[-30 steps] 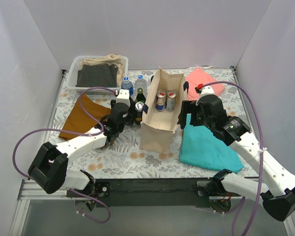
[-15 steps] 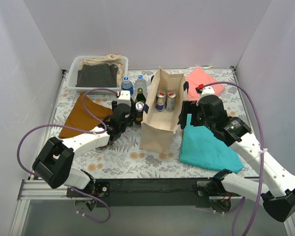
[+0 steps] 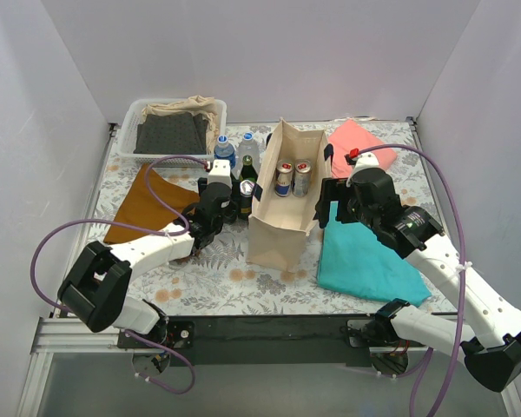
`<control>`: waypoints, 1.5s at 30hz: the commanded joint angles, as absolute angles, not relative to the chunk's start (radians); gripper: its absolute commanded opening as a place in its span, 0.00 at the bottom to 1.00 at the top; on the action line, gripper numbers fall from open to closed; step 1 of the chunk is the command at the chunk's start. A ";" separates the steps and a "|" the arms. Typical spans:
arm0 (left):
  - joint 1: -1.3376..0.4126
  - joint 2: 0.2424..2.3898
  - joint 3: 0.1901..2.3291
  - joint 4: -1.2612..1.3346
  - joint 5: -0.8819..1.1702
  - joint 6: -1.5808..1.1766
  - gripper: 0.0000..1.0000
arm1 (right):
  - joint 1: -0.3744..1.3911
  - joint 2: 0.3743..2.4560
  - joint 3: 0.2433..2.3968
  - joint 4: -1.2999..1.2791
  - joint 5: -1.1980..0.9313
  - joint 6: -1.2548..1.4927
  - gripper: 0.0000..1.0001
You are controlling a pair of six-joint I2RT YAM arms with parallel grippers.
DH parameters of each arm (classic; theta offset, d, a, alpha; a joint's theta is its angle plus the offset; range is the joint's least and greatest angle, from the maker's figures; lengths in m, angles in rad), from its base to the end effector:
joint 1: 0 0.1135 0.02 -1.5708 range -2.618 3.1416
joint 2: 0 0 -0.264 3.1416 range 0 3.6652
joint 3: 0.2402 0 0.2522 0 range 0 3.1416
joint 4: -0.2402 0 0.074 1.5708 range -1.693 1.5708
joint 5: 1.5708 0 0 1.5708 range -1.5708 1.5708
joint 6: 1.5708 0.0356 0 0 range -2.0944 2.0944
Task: Take the beverage out of the canvas bag
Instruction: Place the drink at the center of the board.
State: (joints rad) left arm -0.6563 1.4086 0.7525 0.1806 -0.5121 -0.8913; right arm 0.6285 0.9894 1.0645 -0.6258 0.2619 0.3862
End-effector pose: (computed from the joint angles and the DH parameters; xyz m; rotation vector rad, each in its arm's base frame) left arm 0.2495 -0.1701 0.2241 -0.5481 1.9366 -0.4750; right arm 0.1730 0.1143 0.3556 -0.1008 2.1157 0.3310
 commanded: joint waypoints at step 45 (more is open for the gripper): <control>-0.653 1.361 0.692 0.330 -0.607 -0.931 0.12 | 0.626 0.986 1.066 -0.618 0.253 0.374 0.97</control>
State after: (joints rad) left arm -0.6563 1.3796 0.7040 0.2226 -0.5461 -0.9565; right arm 0.6285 0.9874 1.0641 -0.6266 0.2588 0.3859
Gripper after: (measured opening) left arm 0.575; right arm 0.970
